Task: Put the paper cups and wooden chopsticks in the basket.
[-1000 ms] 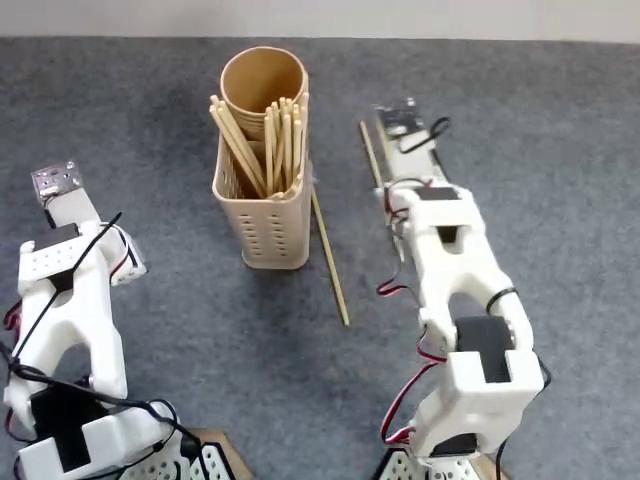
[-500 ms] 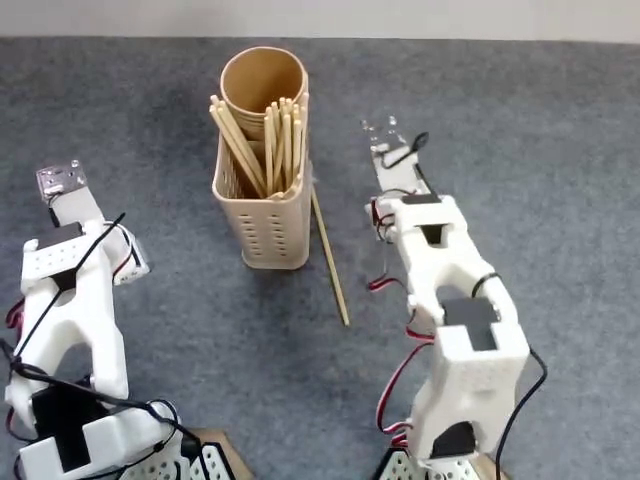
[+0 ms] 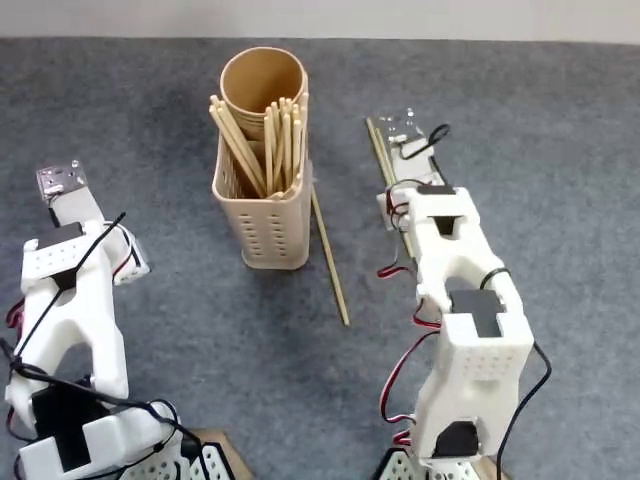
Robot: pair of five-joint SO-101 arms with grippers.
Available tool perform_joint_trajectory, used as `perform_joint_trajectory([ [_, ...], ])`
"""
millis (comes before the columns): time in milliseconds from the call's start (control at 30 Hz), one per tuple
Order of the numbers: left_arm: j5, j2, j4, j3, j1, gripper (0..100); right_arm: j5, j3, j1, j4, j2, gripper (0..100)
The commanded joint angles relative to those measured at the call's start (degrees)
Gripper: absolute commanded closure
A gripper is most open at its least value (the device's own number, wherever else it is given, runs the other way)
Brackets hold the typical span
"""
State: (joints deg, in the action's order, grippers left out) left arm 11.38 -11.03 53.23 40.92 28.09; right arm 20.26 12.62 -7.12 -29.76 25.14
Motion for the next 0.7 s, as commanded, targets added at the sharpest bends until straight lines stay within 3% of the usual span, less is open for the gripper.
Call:
perform_joint_trajectory([
  [0,0.26,-0.48,-0.09,-0.13,-0.92,79,0.26,-0.13,1.01,-3.56,-0.66,99.4],
  [167,0.26,-0.48,-0.09,-0.13,-0.84,79,-10.11,-0.04,1.71,-6.9,-12.44,99.4],
  [367,0.26,-0.48,-0.44,0.66,-0.84,79,-15.03,0.22,-1.01,-6.9,-40.13,99.4],
  [500,0.26,-0.48,-0.53,0.75,-0.84,79,-18.29,-0.04,-5.67,-3.12,-52.88,99.4],
  [667,0.26,-0.48,-0.53,0.92,-0.92,79,-23.56,-0.13,-15.08,7.43,-57.45,99.4],
])
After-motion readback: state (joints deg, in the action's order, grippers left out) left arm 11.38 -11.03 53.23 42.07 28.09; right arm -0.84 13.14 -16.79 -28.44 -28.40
